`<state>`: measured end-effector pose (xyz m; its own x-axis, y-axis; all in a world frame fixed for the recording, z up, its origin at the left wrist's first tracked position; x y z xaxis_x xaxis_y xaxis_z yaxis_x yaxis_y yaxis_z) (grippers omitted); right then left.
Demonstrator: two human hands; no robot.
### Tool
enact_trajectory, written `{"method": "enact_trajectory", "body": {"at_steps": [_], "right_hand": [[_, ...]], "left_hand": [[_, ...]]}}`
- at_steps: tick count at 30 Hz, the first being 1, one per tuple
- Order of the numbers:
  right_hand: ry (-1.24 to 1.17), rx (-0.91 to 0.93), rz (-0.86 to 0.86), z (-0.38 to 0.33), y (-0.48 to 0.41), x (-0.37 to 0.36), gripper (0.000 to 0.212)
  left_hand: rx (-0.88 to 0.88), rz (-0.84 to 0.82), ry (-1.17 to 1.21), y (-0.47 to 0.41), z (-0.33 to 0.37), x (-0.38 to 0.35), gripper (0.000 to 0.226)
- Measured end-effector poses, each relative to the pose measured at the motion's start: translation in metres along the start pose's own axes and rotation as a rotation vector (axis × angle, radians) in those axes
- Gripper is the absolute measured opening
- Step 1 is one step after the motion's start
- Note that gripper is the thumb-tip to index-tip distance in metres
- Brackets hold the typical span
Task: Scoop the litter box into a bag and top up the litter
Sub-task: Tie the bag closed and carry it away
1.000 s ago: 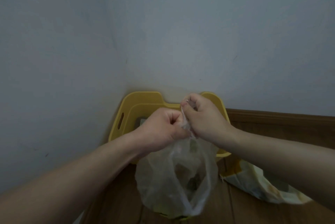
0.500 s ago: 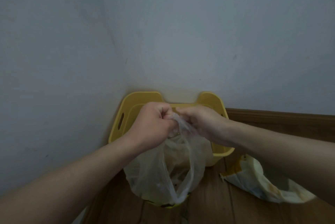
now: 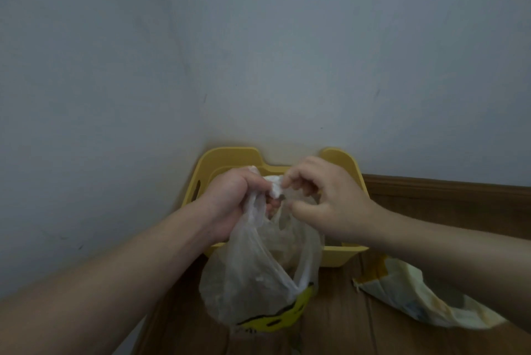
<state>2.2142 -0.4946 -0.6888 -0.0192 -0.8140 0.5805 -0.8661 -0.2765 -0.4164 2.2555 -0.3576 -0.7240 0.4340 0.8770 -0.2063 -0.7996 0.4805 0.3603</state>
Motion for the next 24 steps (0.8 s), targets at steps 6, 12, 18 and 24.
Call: {"method": "enact_trajectory", "body": {"at_steps": [6, 12, 18, 24], "right_hand": [[0.088, 0.038, 0.096, 0.003, -0.011, -0.001, 0.016], [-0.058, -0.055, 0.202, 0.002, -0.024, 0.015, 0.021], [0.042, -0.41, 0.385, 0.08, -0.03, 0.041, 0.028], [0.206, -0.673, 0.299, 0.147, -0.002, 0.031, 0.027]], "left_hand": [[-0.151, -0.017, 0.05, 0.003, 0.006, -0.003, 0.028], [-0.347, 0.288, -0.13, 0.005, 0.031, 0.012, 0.028], [-0.34, 0.838, -0.668, -0.004, 0.045, 0.095, 0.028], [-0.148, 0.978, -0.987, -0.01, 0.001, 0.145, 0.021]]}}
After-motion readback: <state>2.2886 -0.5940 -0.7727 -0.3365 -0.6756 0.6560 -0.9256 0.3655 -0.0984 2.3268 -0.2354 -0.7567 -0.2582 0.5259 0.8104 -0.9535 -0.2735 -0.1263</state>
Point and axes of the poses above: each hand's wrist, its own y-axis away from the middle knuckle, its own x-axis out of the back of the hand, z = x × y, the point moved 5 cm from there along -y, towards the middle knuckle, and after that the axes turned 9 degrees about -y, right-handed, at the moved point
